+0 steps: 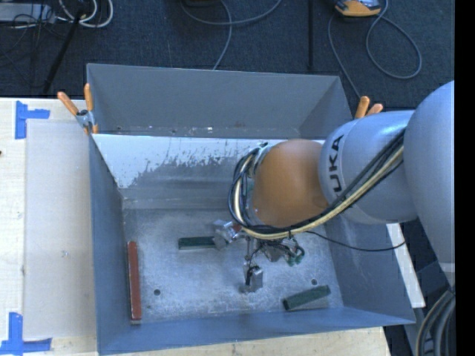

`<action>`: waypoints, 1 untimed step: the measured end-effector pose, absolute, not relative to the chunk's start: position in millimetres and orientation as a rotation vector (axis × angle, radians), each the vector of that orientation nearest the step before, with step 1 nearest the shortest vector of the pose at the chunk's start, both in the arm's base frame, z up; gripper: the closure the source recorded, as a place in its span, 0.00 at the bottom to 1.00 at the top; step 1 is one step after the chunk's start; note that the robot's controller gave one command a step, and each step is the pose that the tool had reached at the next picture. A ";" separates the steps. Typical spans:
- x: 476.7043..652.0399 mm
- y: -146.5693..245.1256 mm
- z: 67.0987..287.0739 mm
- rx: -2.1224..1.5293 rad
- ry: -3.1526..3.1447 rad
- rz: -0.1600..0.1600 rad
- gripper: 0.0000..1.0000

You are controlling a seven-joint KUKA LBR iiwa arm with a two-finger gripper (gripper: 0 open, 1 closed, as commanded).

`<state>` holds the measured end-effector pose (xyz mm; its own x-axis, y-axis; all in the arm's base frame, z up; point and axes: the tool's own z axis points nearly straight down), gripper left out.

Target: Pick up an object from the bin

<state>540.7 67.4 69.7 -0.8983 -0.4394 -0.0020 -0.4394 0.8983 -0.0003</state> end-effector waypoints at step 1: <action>560.1 113.9 131.4 -1.115 2.932 0.002 0.00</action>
Offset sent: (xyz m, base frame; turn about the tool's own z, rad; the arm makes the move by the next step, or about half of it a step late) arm 0.0182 0.0450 0.0605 -0.2731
